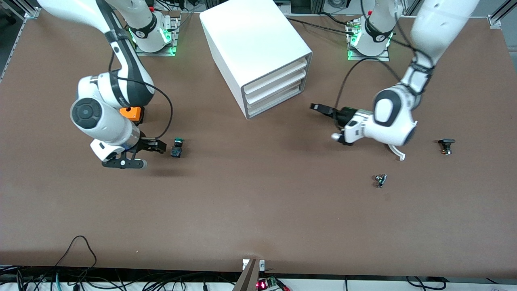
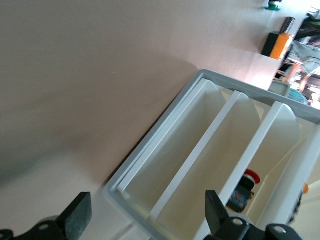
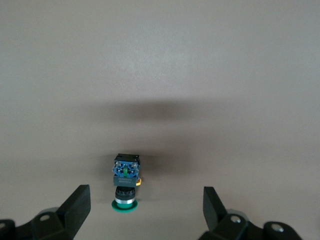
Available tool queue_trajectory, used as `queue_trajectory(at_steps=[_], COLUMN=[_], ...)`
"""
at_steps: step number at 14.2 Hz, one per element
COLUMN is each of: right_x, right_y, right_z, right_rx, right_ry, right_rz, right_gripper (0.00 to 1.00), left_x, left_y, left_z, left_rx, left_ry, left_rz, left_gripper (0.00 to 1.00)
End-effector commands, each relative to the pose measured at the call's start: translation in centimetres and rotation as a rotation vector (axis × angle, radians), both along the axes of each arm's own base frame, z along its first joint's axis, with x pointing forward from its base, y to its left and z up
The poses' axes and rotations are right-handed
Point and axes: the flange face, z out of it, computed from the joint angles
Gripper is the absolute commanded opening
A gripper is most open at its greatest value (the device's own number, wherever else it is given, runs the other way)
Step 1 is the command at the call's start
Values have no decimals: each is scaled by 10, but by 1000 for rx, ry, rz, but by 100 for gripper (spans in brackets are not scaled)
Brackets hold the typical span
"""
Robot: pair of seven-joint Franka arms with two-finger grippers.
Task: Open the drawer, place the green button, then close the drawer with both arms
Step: 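Grip the lowest drawer front with the left gripper while the right gripper lifts the button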
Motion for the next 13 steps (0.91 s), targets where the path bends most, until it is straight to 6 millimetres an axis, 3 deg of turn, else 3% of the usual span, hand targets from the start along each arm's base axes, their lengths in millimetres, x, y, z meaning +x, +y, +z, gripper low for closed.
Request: queue_trajectory(at_steps=[1,4,8,9,11,13], right_x=[-8,-14,-25,-29,-38,-42], right_y=[25,43,44,44,41,41], right_z=[-21,-42,-70,-76,-91,-100], right_rx=[10,5,-7,-4,1,-2], right_ry=[-8,3,22,10,-6,2], right_rz=[-42,-53,-39,-34,-30,-29], right_gripper=[100,100,100,100,100,100], left_x=[-26,-51,-75,-81,-90,-92], left_y=[-49,-79,-109,-117,-120,-119], left_z=[-6,-14,-21,-24,-30,-30], left_rx=[-55,-43,-13,-8,11,13], left_ry=[6,2,-23,-23,-22,-23], left_rz=[-4,21,44,35,26,21], left_gripper=[99,98,89,77,35,0])
